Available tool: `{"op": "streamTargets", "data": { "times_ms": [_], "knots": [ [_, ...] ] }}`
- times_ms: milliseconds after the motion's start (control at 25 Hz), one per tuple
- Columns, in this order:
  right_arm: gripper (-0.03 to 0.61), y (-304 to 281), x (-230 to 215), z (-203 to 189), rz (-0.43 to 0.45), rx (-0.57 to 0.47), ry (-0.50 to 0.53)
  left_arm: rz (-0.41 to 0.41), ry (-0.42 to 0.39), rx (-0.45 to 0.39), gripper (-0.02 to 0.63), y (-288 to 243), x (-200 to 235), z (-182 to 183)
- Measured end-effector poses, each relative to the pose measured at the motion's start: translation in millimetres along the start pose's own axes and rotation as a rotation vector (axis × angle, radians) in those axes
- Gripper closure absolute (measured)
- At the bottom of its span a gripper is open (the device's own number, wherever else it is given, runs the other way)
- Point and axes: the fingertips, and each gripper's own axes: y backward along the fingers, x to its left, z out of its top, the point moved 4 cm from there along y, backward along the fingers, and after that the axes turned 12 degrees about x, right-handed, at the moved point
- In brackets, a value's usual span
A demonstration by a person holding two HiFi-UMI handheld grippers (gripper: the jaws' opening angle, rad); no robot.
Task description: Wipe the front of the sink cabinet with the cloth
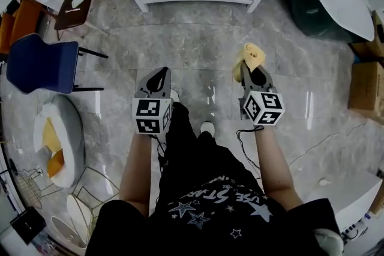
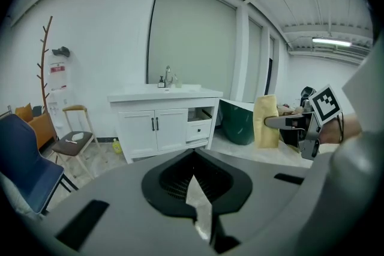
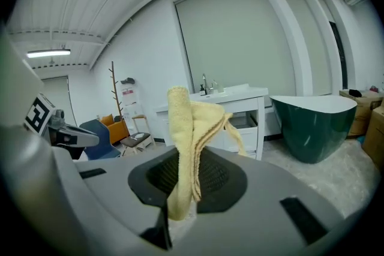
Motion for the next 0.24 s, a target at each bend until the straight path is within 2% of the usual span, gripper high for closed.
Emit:
{"op": "streamTargets", "data": {
  "times_ms": [240],
  "knots": [
    [0.517,42.5,12.5,-11.0,0.038,0.009,0.029,0.023,0.005,-0.013,0.598,44.4,-29.5,-14.7]
  ]
}}
